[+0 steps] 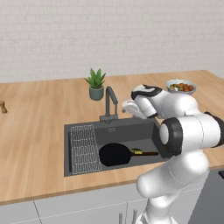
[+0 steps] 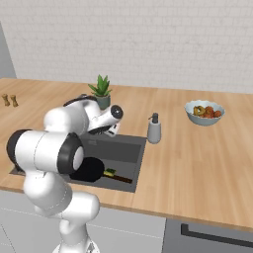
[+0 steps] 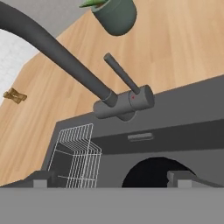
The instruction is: Pick the pan and sponge and place them into the sink. Then turn on the water.
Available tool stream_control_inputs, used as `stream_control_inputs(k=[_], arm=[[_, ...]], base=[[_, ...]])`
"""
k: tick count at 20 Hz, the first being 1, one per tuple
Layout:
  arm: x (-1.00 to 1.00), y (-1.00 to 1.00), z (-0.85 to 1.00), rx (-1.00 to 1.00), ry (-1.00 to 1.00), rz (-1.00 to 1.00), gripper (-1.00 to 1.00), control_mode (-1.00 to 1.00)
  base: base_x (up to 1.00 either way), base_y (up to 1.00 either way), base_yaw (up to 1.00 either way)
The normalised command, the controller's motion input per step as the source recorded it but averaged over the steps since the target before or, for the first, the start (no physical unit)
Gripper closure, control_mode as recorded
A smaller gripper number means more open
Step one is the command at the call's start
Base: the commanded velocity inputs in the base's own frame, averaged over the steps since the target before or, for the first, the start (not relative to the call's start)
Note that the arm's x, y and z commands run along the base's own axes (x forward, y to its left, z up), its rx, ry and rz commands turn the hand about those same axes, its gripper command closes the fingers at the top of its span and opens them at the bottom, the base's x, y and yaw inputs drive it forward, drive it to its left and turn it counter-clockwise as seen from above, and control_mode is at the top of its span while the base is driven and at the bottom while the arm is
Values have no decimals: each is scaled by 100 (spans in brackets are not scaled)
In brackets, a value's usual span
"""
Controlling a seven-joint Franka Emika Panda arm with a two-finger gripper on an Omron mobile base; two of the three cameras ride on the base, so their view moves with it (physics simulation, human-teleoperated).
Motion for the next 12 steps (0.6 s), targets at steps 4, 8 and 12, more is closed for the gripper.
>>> stream_control_inputs(k=[4, 8, 12], arm=[[27, 0, -3, 0, 0, 0, -100, -100], [18, 0, -18, 0, 0, 0, -100, -100], [11, 0, -25, 0, 0, 0, -100, -100]], base=[[0, 0, 0], [0, 0, 0], [0, 0, 0]])
